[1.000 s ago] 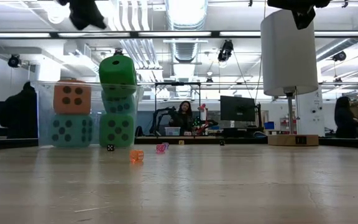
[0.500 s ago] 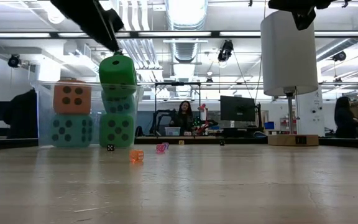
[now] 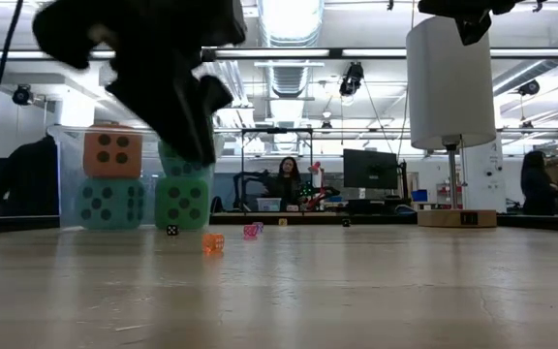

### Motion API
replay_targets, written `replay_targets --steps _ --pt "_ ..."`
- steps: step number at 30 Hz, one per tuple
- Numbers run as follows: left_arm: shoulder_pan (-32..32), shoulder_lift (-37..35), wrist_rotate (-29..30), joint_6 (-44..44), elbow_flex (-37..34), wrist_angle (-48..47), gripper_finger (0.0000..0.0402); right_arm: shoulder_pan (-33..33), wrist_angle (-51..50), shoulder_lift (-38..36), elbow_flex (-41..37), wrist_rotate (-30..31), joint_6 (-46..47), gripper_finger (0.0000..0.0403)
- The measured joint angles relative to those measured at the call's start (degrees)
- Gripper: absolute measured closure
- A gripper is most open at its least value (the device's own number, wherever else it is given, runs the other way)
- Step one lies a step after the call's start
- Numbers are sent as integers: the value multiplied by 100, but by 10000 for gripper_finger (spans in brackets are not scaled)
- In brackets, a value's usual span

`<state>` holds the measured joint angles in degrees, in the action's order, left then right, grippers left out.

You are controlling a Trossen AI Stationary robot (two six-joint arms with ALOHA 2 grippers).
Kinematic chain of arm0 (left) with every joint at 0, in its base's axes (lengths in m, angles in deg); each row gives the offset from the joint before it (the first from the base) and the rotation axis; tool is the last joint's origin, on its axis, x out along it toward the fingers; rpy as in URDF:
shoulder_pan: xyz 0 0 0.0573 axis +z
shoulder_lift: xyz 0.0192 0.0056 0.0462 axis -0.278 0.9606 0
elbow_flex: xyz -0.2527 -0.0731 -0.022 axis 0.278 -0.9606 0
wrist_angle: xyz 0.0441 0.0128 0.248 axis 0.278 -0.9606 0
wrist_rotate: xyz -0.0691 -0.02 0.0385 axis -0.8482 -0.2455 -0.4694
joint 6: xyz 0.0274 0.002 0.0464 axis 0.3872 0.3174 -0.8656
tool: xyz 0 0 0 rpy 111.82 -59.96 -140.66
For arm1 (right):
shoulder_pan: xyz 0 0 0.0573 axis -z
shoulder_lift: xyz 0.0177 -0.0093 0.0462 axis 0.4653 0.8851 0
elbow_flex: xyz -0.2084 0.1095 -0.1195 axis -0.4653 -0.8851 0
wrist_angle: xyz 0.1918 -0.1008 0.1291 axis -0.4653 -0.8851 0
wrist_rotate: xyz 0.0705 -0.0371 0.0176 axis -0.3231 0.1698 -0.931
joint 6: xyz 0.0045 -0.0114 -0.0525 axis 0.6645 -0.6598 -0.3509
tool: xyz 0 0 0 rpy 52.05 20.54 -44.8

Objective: Pick & Place Dice
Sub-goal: Put the small orange dice into the transparent bin

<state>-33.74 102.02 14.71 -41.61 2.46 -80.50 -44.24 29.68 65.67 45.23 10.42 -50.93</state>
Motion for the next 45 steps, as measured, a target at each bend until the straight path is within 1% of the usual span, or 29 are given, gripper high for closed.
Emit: replay_targets --steps 5,10,28,34,41,45 --pt "22 498 2 -191 0 98 275 0 0 -1 0 0 0 394" --pt "76 809 2 -341 0 288 275 0 1 -1 0 1 -2 394" --pt "207 905 4 -590 -19 521 276 0 2 -1 0 7 -2 394" --pt "222 905 4 -581 -245 636 278 0 0 1 0 13 -2 394" --pt "222 905 4 -583 -458 1174 279 0 -2 1 0 20 -46 394" --pt "228 905 4 -581 -485 1191 281 0 -2 0 1 20 -44 394"
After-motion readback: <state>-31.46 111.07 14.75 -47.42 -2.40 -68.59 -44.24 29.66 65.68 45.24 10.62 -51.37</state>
